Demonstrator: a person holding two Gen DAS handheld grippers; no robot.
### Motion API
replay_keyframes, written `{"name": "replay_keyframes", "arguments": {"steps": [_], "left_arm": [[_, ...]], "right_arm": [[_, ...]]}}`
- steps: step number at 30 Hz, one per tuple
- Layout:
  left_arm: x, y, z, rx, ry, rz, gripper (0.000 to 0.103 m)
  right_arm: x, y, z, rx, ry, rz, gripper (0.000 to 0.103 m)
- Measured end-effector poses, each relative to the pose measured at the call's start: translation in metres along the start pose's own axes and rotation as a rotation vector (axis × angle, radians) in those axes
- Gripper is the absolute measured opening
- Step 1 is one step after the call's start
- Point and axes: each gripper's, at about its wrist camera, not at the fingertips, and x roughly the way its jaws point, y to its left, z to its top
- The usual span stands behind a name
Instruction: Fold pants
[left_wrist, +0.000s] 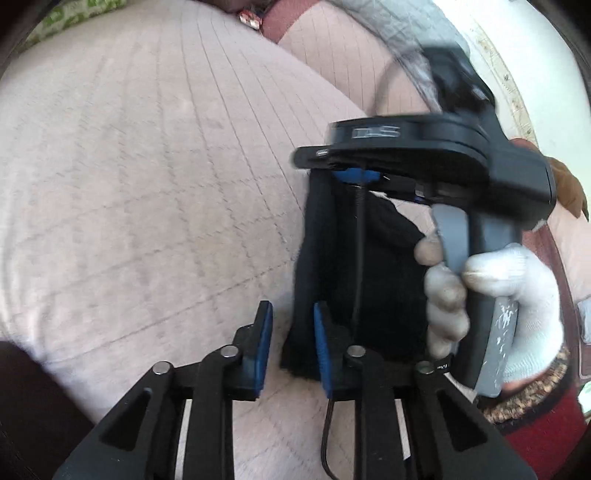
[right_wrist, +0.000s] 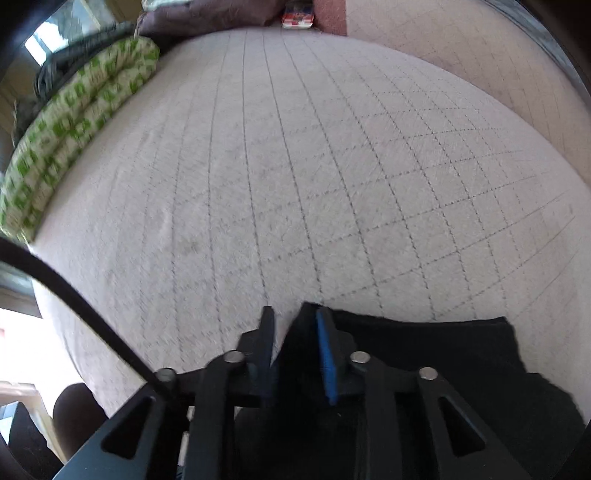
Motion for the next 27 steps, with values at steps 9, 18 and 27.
{"name": "replay_keyframes", "arguments": {"steps": [9, 18, 27], "left_arm": [[-0.020, -0.016, 0.014, 0.035, -0.068, 0.007, 0.041], [0.024, -0.045, -0.008, 0.152, 0.033, 0.087, 0.045], [0.024, -0.152, 0.011, 0.365, 0.085, -0.023, 0.053]], "right_arm": [[-0.109, -0.079, -0.114, 0.273, -0.252, 0.208, 0.056], [-0.127, -0.183, -0.256, 0.643, -0.299, 0.111, 0.054], [-0.190, -0.237, -0.338, 0.969, -0.578, 0.030, 0.074]]}}
